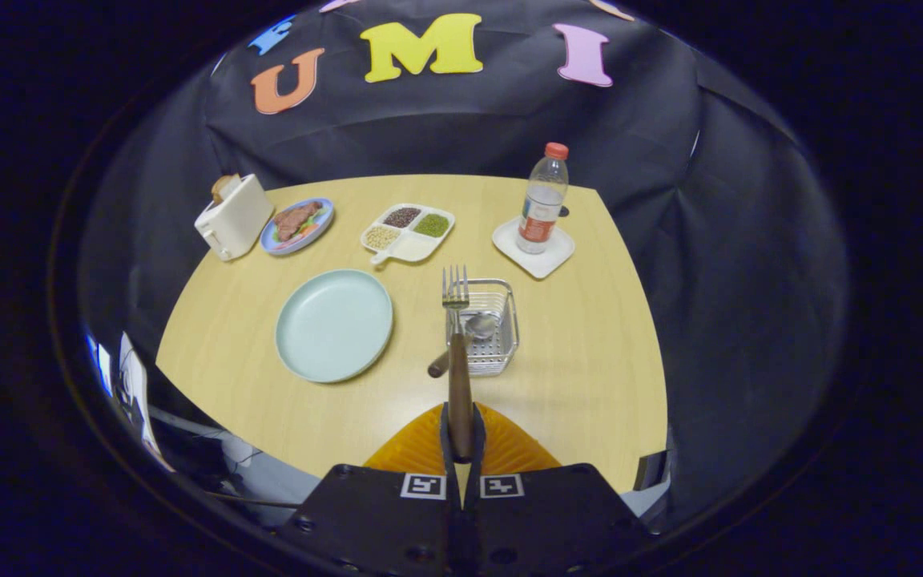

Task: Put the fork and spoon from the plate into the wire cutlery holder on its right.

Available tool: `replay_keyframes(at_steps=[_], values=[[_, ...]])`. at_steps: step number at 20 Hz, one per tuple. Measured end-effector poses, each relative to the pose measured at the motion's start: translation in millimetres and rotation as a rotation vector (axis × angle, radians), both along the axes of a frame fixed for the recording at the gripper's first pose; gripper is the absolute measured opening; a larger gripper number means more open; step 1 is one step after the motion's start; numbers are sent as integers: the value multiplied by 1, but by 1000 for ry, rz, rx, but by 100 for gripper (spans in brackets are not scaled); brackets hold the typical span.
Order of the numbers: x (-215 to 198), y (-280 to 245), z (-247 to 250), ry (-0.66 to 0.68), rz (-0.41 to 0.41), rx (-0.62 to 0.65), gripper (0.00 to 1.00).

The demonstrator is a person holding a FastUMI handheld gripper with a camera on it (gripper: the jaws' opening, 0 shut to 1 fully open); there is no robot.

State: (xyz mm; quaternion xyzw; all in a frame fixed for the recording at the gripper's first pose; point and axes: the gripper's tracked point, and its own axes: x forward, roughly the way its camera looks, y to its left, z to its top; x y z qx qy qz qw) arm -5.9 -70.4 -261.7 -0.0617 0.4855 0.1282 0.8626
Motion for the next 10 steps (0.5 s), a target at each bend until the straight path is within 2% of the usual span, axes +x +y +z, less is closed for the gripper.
replay_keyframes(at_steps=[5, 10], values=[[2, -20, -17, 49, -16, -2, 1], [14, -20, -14, 20, -13, -28, 6]])
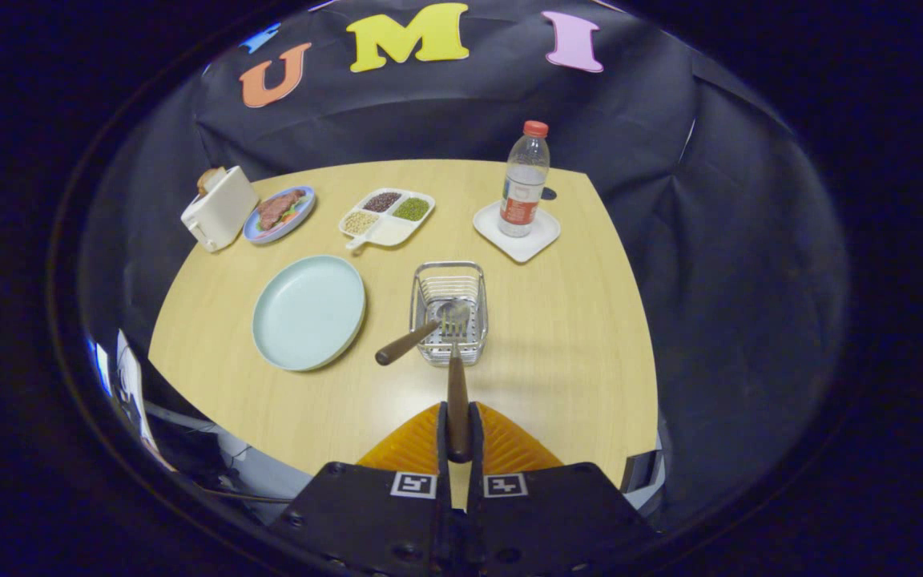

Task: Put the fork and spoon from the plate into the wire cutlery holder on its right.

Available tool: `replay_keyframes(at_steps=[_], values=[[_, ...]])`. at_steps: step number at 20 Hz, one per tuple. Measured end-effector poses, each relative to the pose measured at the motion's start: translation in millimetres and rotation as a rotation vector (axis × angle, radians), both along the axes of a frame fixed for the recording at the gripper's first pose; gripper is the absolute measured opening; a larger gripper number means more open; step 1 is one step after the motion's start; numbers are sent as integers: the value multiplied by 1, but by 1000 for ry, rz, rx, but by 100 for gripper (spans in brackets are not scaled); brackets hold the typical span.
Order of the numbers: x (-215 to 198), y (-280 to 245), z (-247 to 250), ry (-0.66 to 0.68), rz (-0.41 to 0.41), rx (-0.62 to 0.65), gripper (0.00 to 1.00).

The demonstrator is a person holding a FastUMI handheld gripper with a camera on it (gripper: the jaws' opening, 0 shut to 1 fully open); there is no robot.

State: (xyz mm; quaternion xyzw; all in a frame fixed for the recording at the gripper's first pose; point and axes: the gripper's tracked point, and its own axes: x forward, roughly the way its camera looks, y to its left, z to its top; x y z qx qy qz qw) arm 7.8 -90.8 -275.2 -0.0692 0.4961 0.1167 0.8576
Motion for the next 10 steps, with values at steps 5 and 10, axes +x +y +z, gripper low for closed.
replay_keyframes(at_steps=[5, 10], values=[[11, 3, 10, -39, -22, -16, 11], [15, 15, 30, -112, -44, -1, 26]])
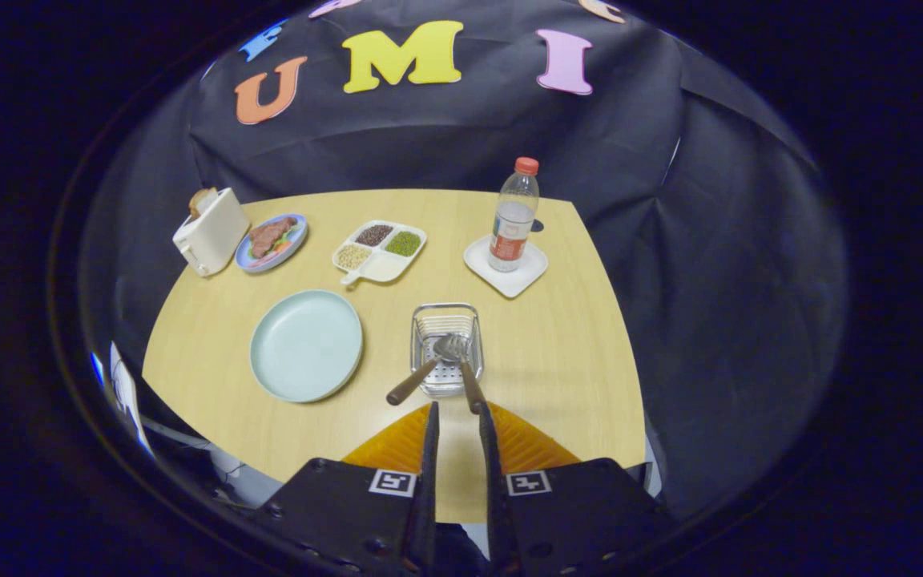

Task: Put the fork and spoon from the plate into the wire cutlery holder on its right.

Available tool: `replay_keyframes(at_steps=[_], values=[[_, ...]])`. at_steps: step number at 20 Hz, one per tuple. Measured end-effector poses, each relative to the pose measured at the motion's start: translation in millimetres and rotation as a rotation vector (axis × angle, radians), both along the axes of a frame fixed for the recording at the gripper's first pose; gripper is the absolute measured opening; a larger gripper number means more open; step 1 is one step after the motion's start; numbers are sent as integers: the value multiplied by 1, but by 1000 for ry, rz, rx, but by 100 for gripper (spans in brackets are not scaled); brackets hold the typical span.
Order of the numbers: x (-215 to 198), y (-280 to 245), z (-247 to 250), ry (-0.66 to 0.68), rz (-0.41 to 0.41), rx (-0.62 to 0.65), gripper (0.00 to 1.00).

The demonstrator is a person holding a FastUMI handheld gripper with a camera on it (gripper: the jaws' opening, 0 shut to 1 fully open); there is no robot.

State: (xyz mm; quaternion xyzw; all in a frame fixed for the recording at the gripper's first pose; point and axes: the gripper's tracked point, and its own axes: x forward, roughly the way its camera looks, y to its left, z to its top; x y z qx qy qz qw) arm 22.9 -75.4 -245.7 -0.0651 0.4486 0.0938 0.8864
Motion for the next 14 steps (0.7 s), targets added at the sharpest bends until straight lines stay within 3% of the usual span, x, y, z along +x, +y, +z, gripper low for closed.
replay_keyframes(at_steps=[6, 14], values=[[4, 23, 33, -111, -52, 17, 48], [11, 79, 94, -336, -83, 87, 58]])
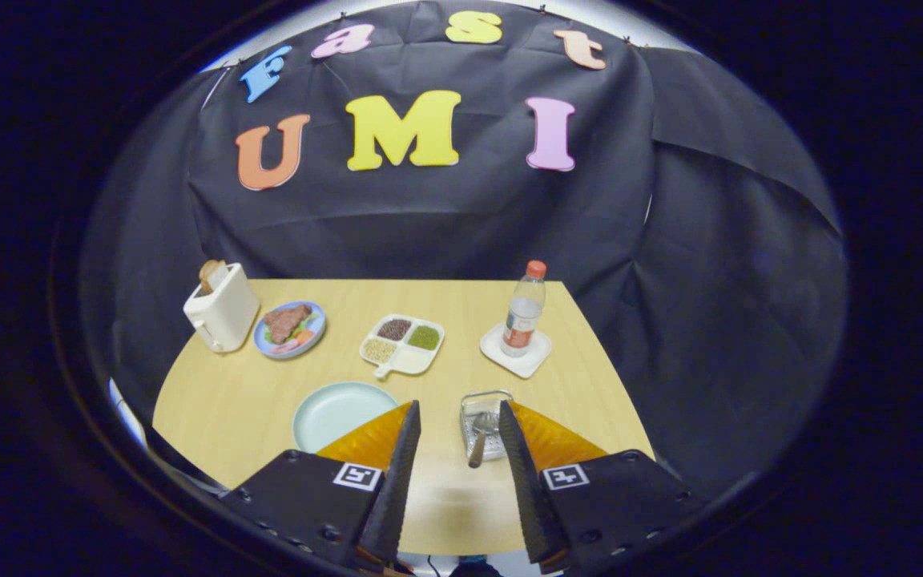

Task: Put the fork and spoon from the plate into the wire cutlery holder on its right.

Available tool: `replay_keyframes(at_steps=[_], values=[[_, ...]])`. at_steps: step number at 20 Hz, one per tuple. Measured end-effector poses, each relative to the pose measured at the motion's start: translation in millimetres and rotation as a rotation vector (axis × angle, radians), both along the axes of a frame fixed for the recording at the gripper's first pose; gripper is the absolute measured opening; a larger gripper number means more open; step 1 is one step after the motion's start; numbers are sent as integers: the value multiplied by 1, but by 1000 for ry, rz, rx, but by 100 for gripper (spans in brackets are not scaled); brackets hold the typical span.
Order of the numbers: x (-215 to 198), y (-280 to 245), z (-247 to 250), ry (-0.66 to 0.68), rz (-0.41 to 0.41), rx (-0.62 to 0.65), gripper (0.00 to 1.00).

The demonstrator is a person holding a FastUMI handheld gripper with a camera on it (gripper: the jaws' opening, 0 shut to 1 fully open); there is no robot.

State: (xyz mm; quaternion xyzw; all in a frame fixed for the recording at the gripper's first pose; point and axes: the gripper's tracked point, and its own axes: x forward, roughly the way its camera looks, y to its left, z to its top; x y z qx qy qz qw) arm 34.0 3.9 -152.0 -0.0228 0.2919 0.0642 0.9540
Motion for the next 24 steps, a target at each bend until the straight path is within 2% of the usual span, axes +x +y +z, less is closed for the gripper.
replay_keyframes(at_steps=[4, 6, 8, 15, 18, 24], values=[[1, 23, 46, -164, -17, 13, 59], [-2, 35, 66, -225, -16, 9, 66], [-6, 46, 88, -281, -14, 6, 68], [-24, 76, 164, -485, 7, -14, 94], [-28, 83, 180, -529, 9, -32, 95], [-25, 93, 179, -513, 6, -13, 96]])
